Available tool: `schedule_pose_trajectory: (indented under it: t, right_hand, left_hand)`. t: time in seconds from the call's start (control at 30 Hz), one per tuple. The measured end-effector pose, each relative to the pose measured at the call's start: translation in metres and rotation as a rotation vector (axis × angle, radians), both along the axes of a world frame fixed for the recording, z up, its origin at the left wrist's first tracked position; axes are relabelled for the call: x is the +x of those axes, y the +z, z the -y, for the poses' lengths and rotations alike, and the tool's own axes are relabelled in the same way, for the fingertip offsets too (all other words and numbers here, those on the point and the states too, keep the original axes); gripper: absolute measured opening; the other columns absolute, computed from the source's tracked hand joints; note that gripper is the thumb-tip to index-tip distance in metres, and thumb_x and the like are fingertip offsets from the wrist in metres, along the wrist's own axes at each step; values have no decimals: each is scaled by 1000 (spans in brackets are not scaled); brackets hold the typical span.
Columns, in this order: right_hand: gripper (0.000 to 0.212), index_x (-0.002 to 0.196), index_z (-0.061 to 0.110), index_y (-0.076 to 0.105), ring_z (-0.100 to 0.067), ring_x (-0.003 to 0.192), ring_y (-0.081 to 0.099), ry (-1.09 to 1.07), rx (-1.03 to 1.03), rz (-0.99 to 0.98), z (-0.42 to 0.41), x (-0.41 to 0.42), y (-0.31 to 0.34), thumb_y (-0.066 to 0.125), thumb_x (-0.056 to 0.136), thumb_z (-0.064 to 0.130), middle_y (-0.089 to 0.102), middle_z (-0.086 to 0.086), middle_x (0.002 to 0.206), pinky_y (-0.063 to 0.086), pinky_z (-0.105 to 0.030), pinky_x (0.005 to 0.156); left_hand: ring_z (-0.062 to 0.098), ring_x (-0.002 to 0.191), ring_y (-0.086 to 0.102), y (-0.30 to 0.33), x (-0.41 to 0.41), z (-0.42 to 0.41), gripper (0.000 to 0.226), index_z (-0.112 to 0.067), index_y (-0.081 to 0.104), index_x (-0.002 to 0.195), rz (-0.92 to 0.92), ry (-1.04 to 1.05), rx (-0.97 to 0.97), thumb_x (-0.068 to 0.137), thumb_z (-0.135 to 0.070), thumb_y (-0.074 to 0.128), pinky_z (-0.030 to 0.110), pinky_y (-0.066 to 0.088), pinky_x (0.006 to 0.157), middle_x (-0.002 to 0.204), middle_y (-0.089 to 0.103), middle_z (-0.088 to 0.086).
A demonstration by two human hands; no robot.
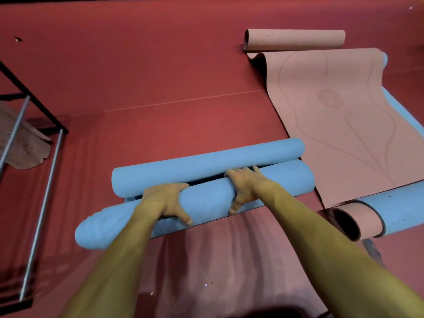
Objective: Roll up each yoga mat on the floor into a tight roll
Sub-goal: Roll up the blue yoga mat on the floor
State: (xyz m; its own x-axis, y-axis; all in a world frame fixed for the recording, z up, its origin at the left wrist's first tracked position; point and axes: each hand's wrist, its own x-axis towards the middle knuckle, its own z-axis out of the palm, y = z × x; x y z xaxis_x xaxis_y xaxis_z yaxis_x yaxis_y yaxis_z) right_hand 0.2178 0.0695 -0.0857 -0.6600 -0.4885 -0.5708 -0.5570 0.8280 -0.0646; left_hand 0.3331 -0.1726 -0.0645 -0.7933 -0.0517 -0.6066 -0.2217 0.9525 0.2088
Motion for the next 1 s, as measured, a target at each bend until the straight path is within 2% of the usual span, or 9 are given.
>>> schedule_pose_trajectory:
  t: [0.1, 0.13, 0.23, 0.37, 0.53, 0.8, 0.9, 0.97, 1.0]
  right_hand:
    - [135, 162, 36, 19, -39, 158, -3, 3, 26, 7, -5, 5, 0, 86, 53, 76, 0, -13, 171, -1, -71, 122]
    - [137, 164, 37, 14, -42, 157, -6, -7, 21, 4, -7, 6, 1, 85, 54, 77, -7, -15, 170, -3, -72, 121]
    - [133, 163, 33, 20, -37, 148, 21, -57, -105, -43, -11, 6, 4, 88, 56, 73, 23, -14, 157, 4, -68, 123]
    - [105, 148, 22, 39, -26, 136, 44, -122, -219, -56, -9, 1, 6, 87, 66, 66, 46, -2, 139, 16, -61, 122]
    - [92, 151, 25, 39, -34, 136, 39, -98, -119, -25, 2, -7, 12, 78, 78, 66, 47, -6, 144, 20, -60, 120]
    - [91, 154, 31, 41, -31, 133, 38, -64, -111, -112, -1, -7, 10, 72, 78, 71, 41, -6, 143, 31, -53, 116]
    - [89, 150, 22, 41, -32, 135, 41, -93, -104, -105, 5, -6, 11, 74, 80, 67, 45, -6, 142, 32, -57, 116]
    - [85, 148, 19, 40, -31, 136, 42, -117, -126, -95, 5, -6, 12, 72, 83, 64, 46, -5, 144, 28, -58, 118]
    - [82, 147, 19, 40, -30, 137, 42, -119, -132, -88, 5, -6, 11, 71, 85, 63, 47, -5, 145, 26, -59, 119]
  left_hand:
    - [18, 120, 60, -1, 0, -2, 114, -59, 45, 137, -14, 2, 14, 31, -84, 81, 42, 49, 89, 126, 63, -22]
    - [21, 126, 56, -2, 1, -3, 125, -58, 39, 146, -28, 5, 9, 32, -83, 82, 45, 49, 94, 136, 58, -16]
    - [28, 134, 45, -2, 1, -4, 139, -51, 28, 156, -147, 34, -39, 34, -78, 88, 51, 43, 102, 147, 44, -3]
    - [25, 132, 44, -4, -6, 6, 123, -48, 45, 145, -274, 131, 7, 35, -71, 94, 48, 44, 101, 136, 48, -6]
    - [18, 126, 56, -6, -11, 8, 92, -43, 62, 136, -310, 148, 50, 52, -59, 96, 40, 46, 85, 129, 61, -14]
    - [18, 122, 59, -5, -14, 4, 77, -42, 55, 137, -258, 98, 21, 69, -54, 89, 40, 50, 88, 131, 65, -16]
    - [19, 118, 62, -2, -15, -1, 71, -38, 62, 126, -208, 80, 24, 68, -76, 75, 41, 49, 87, 120, 68, -16]
    - [20, 110, 62, -4, -14, -8, 77, -35, 61, 108, -202, 60, -2, 56, -91, 66, 44, 48, 86, 107, 65, -16]
    - [21, 113, 60, -8, -12, -11, 84, -34, 57, 110, -202, 45, -42, 51, -93, 66, 45, 46, 89, 110, 63, -14]
